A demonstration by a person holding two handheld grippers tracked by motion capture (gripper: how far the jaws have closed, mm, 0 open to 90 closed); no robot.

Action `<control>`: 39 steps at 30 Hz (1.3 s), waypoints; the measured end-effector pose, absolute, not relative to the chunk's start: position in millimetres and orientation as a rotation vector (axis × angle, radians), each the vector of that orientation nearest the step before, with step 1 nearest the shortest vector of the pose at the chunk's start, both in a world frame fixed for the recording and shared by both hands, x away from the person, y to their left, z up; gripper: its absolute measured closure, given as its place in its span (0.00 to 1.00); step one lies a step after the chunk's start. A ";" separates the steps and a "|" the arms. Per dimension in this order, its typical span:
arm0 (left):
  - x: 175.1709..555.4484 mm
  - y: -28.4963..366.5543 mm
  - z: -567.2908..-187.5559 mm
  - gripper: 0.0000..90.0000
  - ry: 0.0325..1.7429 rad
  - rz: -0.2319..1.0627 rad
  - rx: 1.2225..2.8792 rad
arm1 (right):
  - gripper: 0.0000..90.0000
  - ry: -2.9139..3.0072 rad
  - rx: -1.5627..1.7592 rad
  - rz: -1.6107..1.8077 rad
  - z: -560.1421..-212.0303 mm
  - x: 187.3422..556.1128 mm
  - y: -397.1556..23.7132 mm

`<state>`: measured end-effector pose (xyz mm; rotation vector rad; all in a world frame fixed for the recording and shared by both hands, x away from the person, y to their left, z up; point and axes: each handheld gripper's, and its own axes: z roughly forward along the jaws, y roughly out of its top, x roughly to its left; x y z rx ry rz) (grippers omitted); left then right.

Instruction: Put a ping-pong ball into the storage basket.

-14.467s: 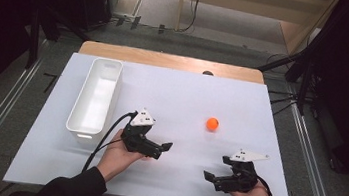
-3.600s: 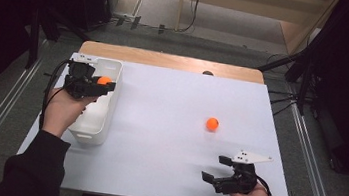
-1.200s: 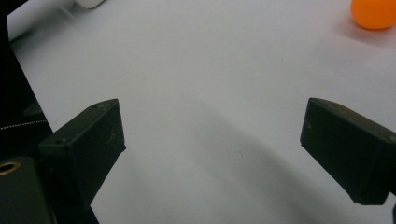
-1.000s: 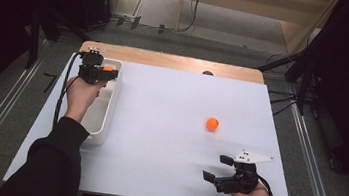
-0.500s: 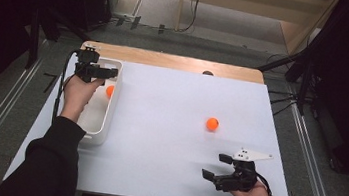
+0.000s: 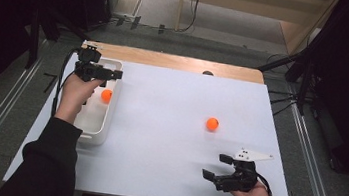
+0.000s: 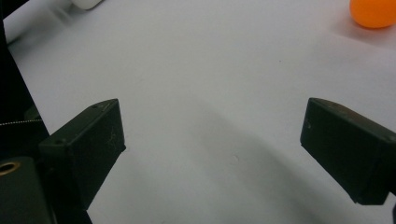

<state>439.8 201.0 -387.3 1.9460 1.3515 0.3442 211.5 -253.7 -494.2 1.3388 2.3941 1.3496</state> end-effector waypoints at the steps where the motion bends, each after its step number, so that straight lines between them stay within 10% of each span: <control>1: 438.7 200.4 -385.7 0.20 1.342 0.343 1.946 | 0.06 2.392 1.339 1.352 -493.9 211.4 -253.9; 39: 404.4 151.4 -372.0 0.20 1.014 0.206 2.020 | 0.06 2.402 1.324 1.367 -492.3 213.6 -252.1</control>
